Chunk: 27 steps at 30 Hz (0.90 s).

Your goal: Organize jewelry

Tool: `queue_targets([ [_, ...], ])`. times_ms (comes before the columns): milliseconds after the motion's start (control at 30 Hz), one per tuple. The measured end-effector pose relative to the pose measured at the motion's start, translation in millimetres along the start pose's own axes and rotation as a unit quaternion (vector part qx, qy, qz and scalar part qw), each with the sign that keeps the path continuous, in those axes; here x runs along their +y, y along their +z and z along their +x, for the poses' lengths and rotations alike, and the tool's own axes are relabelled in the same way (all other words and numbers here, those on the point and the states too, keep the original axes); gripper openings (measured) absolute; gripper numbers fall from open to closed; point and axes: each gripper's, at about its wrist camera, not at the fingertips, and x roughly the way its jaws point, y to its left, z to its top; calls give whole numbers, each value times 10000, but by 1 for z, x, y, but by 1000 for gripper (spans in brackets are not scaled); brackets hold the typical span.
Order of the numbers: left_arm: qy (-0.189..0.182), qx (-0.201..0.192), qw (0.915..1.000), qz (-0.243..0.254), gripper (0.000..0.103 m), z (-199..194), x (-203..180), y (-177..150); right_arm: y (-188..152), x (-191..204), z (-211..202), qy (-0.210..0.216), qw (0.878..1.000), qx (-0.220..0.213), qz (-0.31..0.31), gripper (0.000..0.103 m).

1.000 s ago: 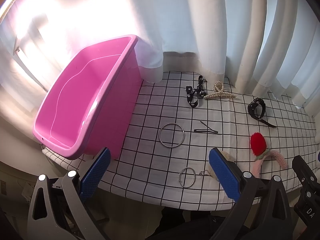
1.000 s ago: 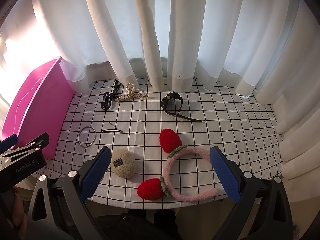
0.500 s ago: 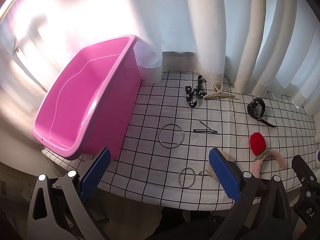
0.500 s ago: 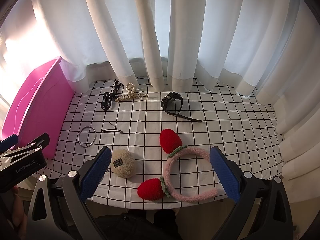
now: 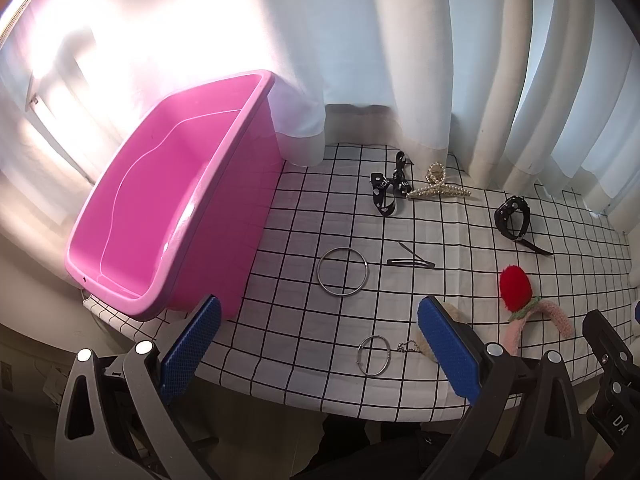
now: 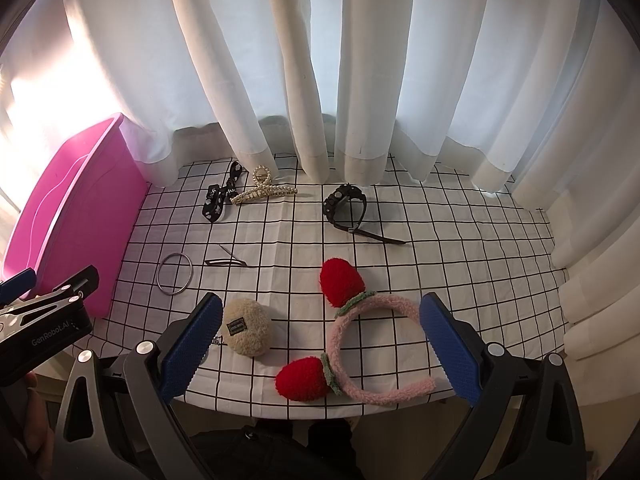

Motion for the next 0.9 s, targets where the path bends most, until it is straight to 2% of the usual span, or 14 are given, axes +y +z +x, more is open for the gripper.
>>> queue_targets([
  [533, -14, -21, 10000, -23, 97, 6, -4, 11, -1, 0, -1, -1, 10000, -7, 2, 94],
  [567, -6, -29, 10000, -22, 97, -2, 1, 1, -1, 0, -1, 0, 10000, -7, 1, 94],
  [900, -56, 13, 10000, -42, 97, -1, 2, -4, 0, -1, 1, 15, 10000, 27, 19, 94],
])
